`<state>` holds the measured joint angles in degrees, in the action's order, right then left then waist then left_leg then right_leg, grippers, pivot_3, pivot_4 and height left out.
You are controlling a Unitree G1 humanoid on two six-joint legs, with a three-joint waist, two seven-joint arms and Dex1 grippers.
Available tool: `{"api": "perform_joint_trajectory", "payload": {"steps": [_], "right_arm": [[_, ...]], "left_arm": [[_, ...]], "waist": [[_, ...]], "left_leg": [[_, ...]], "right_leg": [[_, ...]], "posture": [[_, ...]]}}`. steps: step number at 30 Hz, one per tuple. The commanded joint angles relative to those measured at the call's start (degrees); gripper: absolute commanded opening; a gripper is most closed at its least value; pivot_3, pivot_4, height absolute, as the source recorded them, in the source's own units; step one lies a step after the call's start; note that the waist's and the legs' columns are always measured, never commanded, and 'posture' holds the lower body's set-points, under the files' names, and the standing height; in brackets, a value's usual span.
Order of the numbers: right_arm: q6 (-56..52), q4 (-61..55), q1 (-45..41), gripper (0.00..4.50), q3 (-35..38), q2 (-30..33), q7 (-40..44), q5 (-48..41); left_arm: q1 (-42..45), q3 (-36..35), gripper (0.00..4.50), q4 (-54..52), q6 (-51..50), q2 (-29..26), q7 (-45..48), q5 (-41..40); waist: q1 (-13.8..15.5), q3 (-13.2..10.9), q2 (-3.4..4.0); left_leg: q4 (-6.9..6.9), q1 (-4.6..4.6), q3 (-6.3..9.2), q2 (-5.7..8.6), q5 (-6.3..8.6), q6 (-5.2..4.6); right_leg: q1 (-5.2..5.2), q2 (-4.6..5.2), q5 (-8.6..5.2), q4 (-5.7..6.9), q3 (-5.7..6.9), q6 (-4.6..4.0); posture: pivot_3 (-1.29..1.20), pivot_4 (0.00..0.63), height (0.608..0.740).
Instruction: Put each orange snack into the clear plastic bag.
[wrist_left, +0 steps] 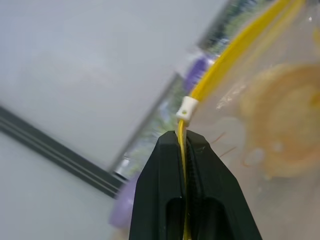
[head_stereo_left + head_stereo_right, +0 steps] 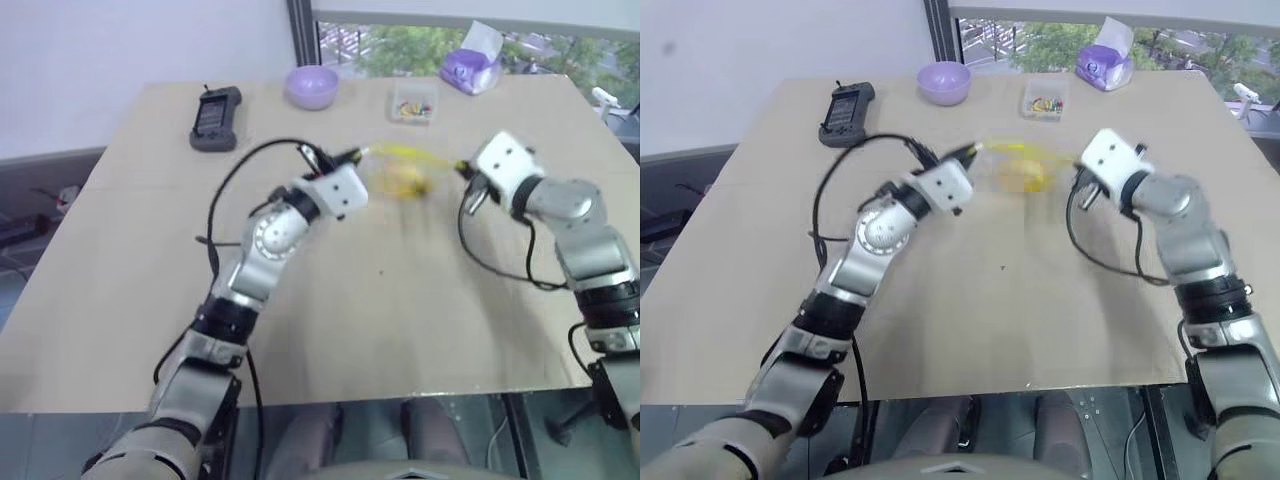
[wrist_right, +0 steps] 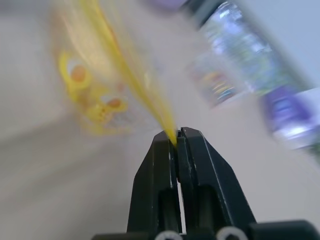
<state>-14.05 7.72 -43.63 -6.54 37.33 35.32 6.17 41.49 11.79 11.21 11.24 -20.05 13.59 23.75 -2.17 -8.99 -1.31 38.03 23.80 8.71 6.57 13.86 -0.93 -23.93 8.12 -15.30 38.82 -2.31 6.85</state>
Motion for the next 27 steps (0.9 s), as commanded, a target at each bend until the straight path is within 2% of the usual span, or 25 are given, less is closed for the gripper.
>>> {"api": "perform_joint_trajectory", "payload": {"steps": [1,6,10,14,19,20,21,26,27], "right_arm": [[1.59,0.31,-5.15,0.07,6.32,1.03,-5.72,0.00],[1.54,-2.02,-3.80,0.07,6.06,1.48,-4.46,-0.60],[-3.38,-9.26,4.70,0.07,2.97,3.75,4.33,-2.97],[-7.59,-17.49,12.05,0.07,0.72,5.14,9.48,-5.02],[-11.20,-22.63,9.82,0.07,2.37,2.66,11.25,-10.43],[-11.83,-23.84,9.46,0.60,1.85,2.15,12.20,-11.69],[-11.70,-24.98,9.21,0.75,0.88,1.85,13.13,-12.25],[-8.85,-25.15,7.43,2.93,-3.82,0.06,12.72,-9.40],[-7.30,-24.74,7.08,2.93,-5.64,-0.49,12.88,-8.19]], "left_arm": [[5.74,-4.85,0.00,2.94,1.36,-0.91,-7.41,0.04],[5.78,-2.66,0.00,5.57,3.25,-1.43,-6.17,-0.68],[-0.76,1.70,0.00,1.79,3.79,-1.59,1.28,-2.01],[-7.37,4.45,0.00,-3.95,1.34,-0.75,6.75,-3.60],[-10.50,5.22,0.00,-8.70,-0.56,-0.16,9.31,-3.42],[-10.70,5.27,0.00,-9.19,-0.80,0.04,9.58,-3.50],[-10.79,5.31,0.00,-9.54,-0.90,0.15,9.78,-3.48],[-10.72,5.18,0.00,-10.13,-1.20,0.34,10.11,-3.09],[-10.68,5.19,0.00,-10.26,-1.24,0.38,10.12,-3.02]], "waist": [[0.02,0.00,0.00],[-0.02,0.00,-0.01],[-0.04,0.01,0.00],[-0.10,-0.02,0.02],[-0.24,-0.03,0.07],[-0.19,-0.03,0.07],[-0.09,-0.03,0.07],[0.27,-0.03,0.06],[0.27,-0.03,0.06]], "left_leg": [[0.00,0.01,0.00,0.01,0.00,0.00],[-0.02,0.00,0.01,0.01,0.00,0.00],[-0.06,0.01,0.02,0.03,0.01,-0.01],[-0.04,0.04,0.03,0.04,0.02,-0.03],[0.04,-0.07,-0.04,-0.02,0.02,-0.03],[0.04,-0.08,-0.05,-0.02,0.02,-0.04],[0.04,-0.09,-0.02,-0.03,0.02,-0.04],[0.06,-0.03,0.04,0.02,0.02,-0.04],[0.07,-0.03,0.04,0.03,0.02,-0.04]], "right_leg": [[-0.01,0.01,0.00,0.00,0.00,0.00],[0.02,0.01,0.00,-0.04,0.02,0.00],[0.01,0.01,0.00,-0.06,0.02,0.00],[-0.01,0.02,0.00,-0.05,0.01,0.00],[0.04,-0.02,0.00,0.06,-0.04,0.00],[0.04,-0.02,0.00,0.06,-0.04,0.01],[0.06,-0.02,0.00,0.06,-0.02,0.01],[0.07,0.01,0.00,0.00,0.03,0.01],[0.07,0.02,0.00,0.01,0.03,0.01]], "posture": [[0.00,0.150,0.740],[0.00,0.150,0.740],[0.00,0.150,0.740],[0.00,0.150,0.740],[0.00,0.150,0.740],[0.00,0.150,0.740],[0.00,0.150,0.740],[0.00,0.150,0.740],[0.00,0.150,0.740]]}}
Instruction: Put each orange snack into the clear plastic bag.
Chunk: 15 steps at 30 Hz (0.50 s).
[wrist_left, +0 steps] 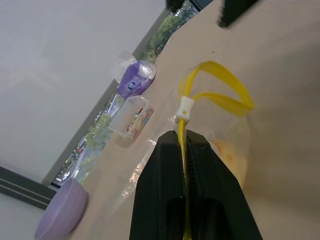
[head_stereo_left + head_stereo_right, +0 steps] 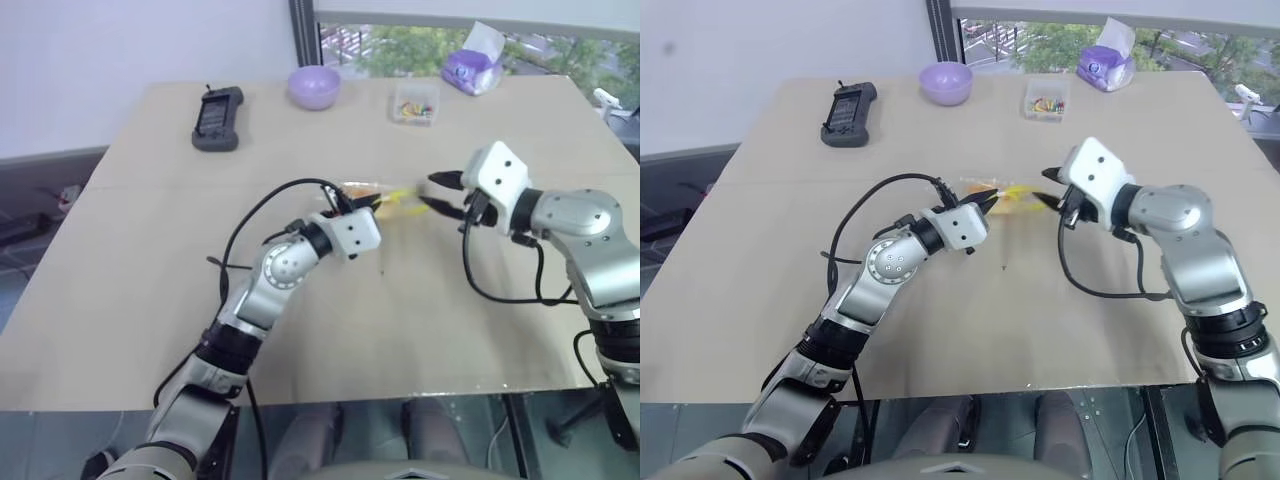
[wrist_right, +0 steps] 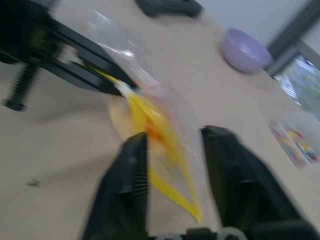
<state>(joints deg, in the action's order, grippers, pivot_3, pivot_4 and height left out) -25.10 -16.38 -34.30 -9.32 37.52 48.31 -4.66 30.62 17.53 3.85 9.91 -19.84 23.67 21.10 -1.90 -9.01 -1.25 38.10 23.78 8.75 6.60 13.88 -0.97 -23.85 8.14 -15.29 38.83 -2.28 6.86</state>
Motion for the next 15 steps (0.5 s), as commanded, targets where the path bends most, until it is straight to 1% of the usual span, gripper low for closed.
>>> {"api": "perform_joint_trajectory", "payload": {"steps": [1,6,9,13,15], "right_arm": [[5.16,-0.17,-2.53,2.93,-4.26,-1.24,-0.10,3.60],[11.01,3.02,-4.65,2.93,-7.58,-3.61,-2.26,8.53],[13.61,4.33,-5.36,2.93,-8.33,-4.95,-2.94,10.18],[16.06,5.66,-5.52,1.84,-8.89,-5.50,-3.24,12.20],[17.07,6.41,-5.67,1.84,-8.99,-5.76,-3.64,13.08]], "left_arm": [[0.22,-0.46,0.00,-3.09,0.15,0.14,0.03,-0.21],[0.07,-0.21,0.00,-4.30,0.05,-0.45,0.56,0.54],[-0.21,-0.14,0.00,-5.75,-0.13,-1.63,1.22,1.60],[-0.37,-0.46,0.00,-6.76,-0.85,-2.30,1.48,2.10],[-0.34,-0.42,0.00,-6.92,-0.74,-2.82,1.51,2.61]], "waist": [[-0.01,0.00,0.00],[-0.20,0.00,0.00],[-0.22,0.00,0.00],[-0.17,0.00,0.00],[-0.21,0.00,0.00]], "left_leg": [[0.00,0.00,0.00,0.00,0.00,0.00],[-0.01,0.00,0.02,-0.01,0.00,0.01],[-0.01,0.00,0.03,-0.01,0.00,0.01],[-0.01,0.00,0.04,-0.01,0.00,0.01],[-0.01,-0.01,0.05,0.00,0.00,0.01]], "right_leg": [[0.00,0.00,0.00,0.00,0.00,0.00],[-0.01,-0.02,0.00,0.01,0.02,0.00],[-0.01,-0.02,0.00,0.00,0.03,0.00],[-0.01,-0.02,0.00,0.00,0.03,0.00],[-0.01,-0.02,0.00,0.01,0.04,0.00]], "posture": [[0.00,0.150,0.740],[0.00,0.150,0.740],[0.00,0.150,0.740],[0.00,0.150,0.740],[0.00,0.150,0.740]]}}
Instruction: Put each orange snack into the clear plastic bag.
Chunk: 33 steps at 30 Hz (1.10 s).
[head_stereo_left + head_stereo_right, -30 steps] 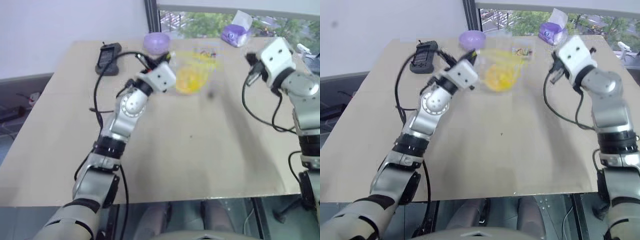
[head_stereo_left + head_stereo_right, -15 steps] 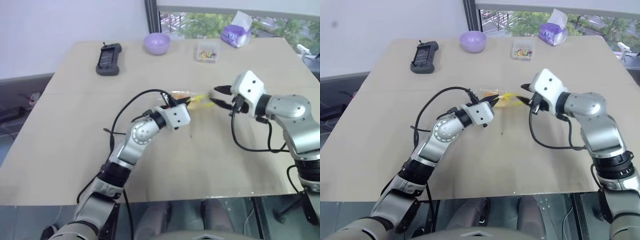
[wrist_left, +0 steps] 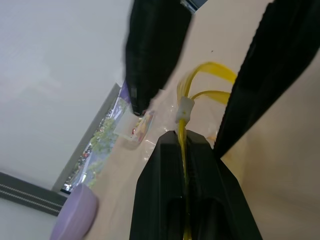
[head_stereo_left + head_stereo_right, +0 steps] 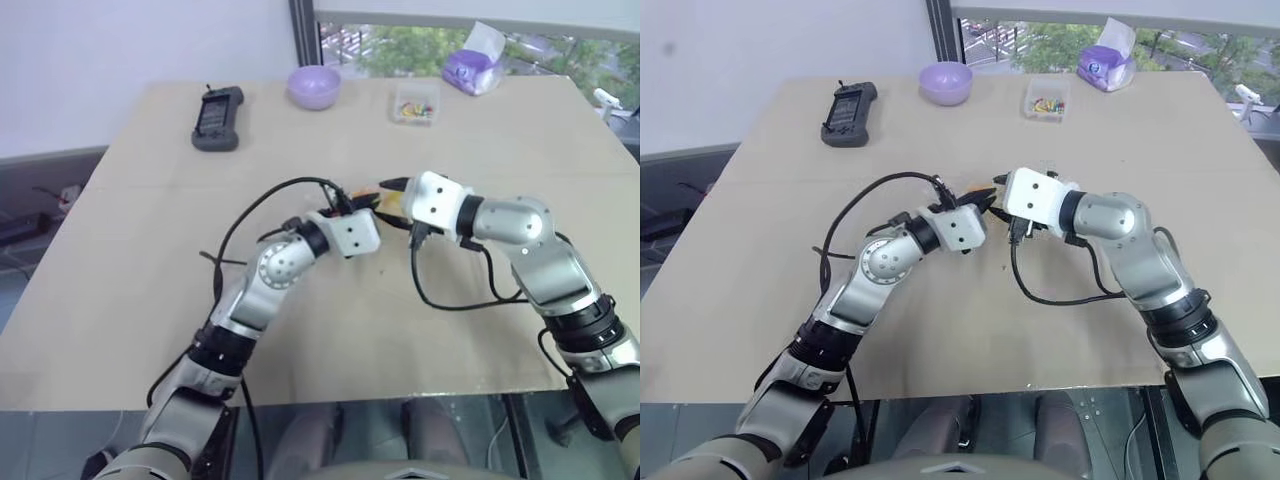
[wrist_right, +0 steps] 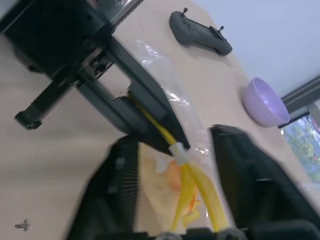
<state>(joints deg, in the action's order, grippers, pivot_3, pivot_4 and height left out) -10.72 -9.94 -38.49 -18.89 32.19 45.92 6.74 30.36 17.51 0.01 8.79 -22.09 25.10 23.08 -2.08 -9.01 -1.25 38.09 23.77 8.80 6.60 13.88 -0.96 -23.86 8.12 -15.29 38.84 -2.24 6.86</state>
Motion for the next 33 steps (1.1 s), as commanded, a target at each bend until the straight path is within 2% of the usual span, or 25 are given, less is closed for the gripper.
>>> {"api": "perform_joint_trajectory", "payload": {"steps": [1,8,12,22,33], "right_arm": [[2.98,0.21,-1.53,1.84,0.58,-0.57,-1.36,1.94],[5.03,1.97,-1.80,1.84,0.74,-1.17,-2.04,4.56],[5.39,2.30,-1.74,0.08,1.03,-1.25,-2.18,5.36],[3.29,0.83,-1.87,0.03,1.84,-2.86,-1.37,3.87],[5.09,0.80,-1.89,0.03,1.58,-3.04,-1.21,3.67]], "left_arm": [[-0.08,-0.42,0.00,-3.12,0.42,-0.73,0.08,0.77],[0.14,-0.18,0.00,-3.32,0.78,-1.29,0.24,1.37],[0.27,-0.04,0.00,-2.57,1.34,-1.56,-0.10,2.04],[0.68,0.19,0.00,-2.05,2.12,-1.84,-0.56,3.12],[1.34,1.96,0.00,-0.93,7.58,-4.43,-3.02,8.98]], "waist": [[-0.05,0.00,0.00],[-0.09,0.00,0.00],[-0.11,0.00,0.00],[-0.12,0.00,0.00],[-0.11,0.00,0.00]], "left_leg": [[0.00,0.00,0.00,0.00,0.00,0.00],[0.00,0.00,0.00,0.00,0.00,0.00],[0.00,0.00,0.00,0.00,0.00,0.00],[-0.01,0.00,0.01,0.00,0.00,0.00],[-0.01,0.00,0.01,0.00,0.00,0.00]], "right_leg": [[0.00,0.00,0.00,0.00,0.00,0.00],[0.00,-0.01,0.00,0.00,0.00,0.00],[0.00,-0.01,0.00,0.00,0.00,0.00],[0.00,-0.01,0.00,0.00,0.00,0.00],[-0.01,-0.01,0.00,0.00,0.00,0.00]], "posture": [[0.00,0.150,0.740],[0.00,0.150,0.740],[0.00,0.150,0.740],[0.00,0.150,0.740],[0.00,0.150,0.740]]}}
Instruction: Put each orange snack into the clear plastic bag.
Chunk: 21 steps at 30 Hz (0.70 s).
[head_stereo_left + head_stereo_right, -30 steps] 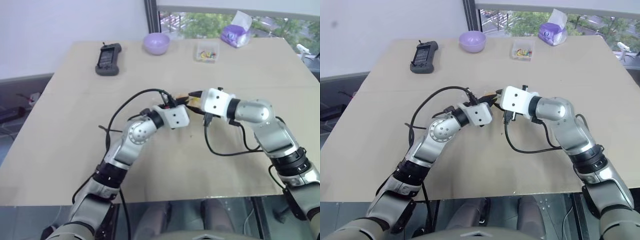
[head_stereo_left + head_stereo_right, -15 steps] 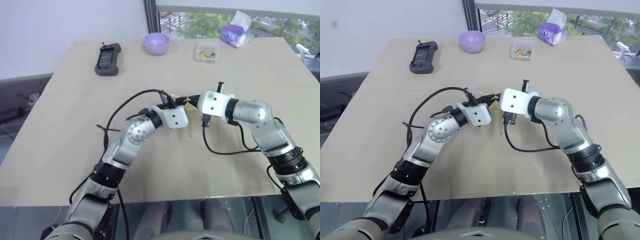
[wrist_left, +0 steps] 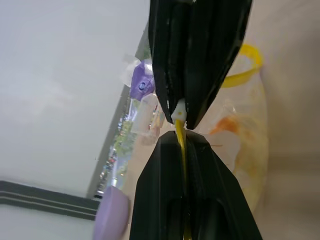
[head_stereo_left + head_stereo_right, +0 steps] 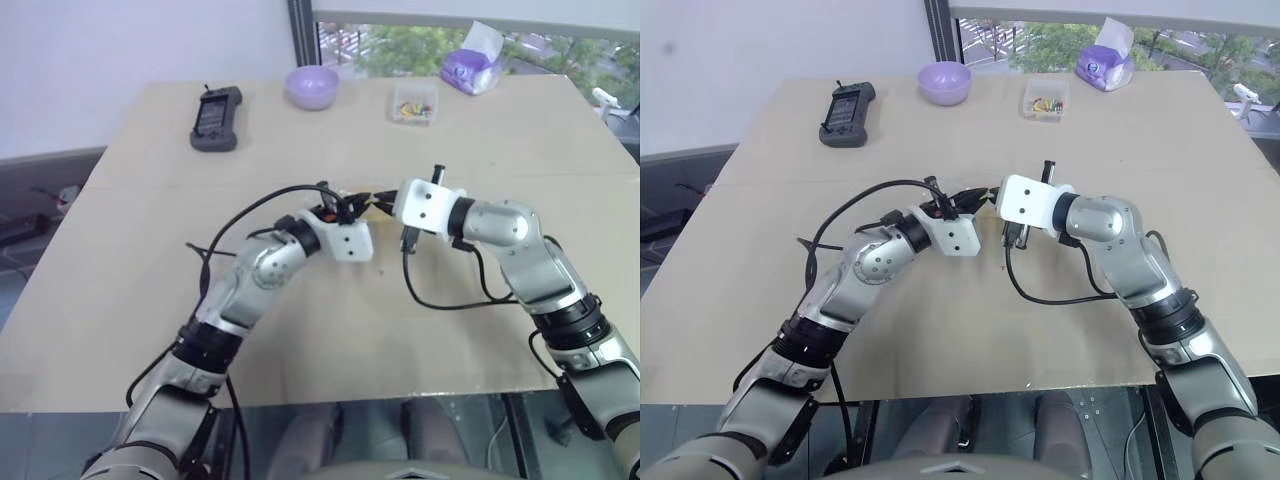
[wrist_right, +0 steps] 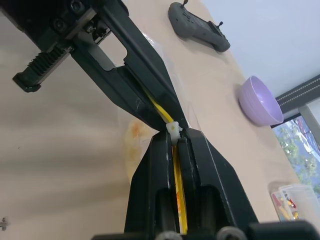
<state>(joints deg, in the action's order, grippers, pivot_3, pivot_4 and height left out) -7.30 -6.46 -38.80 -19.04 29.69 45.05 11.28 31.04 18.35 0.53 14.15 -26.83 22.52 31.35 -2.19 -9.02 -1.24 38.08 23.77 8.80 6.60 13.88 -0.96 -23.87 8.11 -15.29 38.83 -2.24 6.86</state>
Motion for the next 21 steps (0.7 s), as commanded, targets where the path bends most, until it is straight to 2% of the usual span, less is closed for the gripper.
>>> {"api": "perform_joint_trajectory", "payload": {"steps": [1,12,21], "right_arm": [[1.69,-2.65,-1.58,0.03,1.74,-0.55,-0.34,-0.89],[1.79,-1.59,-1.45,0.03,1.70,0.49,-0.44,0.35],[-0.67,-1.46,-0.94,0.03,2.48,1.36,-0.89,1.54]], "left_arm": [[0.63,1.13,0.00,-1.33,2.36,0.30,-0.51,0.88],[0.18,0.32,0.00,-0.88,1.61,0.57,-0.93,1.47],[0.37,-1.28,0.00,0.55,-2.62,-0.55,-3.43,6.00]], "waist": [[0.00,0.00,0.00],[-0.01,0.00,0.00],[-0.01,0.00,0.00]], "left_leg": [[0.00,0.00,0.00,0.00,0.00,0.00],[0.00,0.00,0.00,0.00,0.00,0.00],[0.00,0.00,0.00,0.01,0.00,0.00]], "right_leg": [[0.00,0.00,0.00,0.00,0.00,0.00],[0.00,0.00,0.00,0.00,0.00,0.00],[0.00,0.00,0.00,0.01,0.00,0.00]], "posture": [[0.00,0.150,0.740],[0.00,0.150,0.740],[0.00,0.150,0.740]]}}
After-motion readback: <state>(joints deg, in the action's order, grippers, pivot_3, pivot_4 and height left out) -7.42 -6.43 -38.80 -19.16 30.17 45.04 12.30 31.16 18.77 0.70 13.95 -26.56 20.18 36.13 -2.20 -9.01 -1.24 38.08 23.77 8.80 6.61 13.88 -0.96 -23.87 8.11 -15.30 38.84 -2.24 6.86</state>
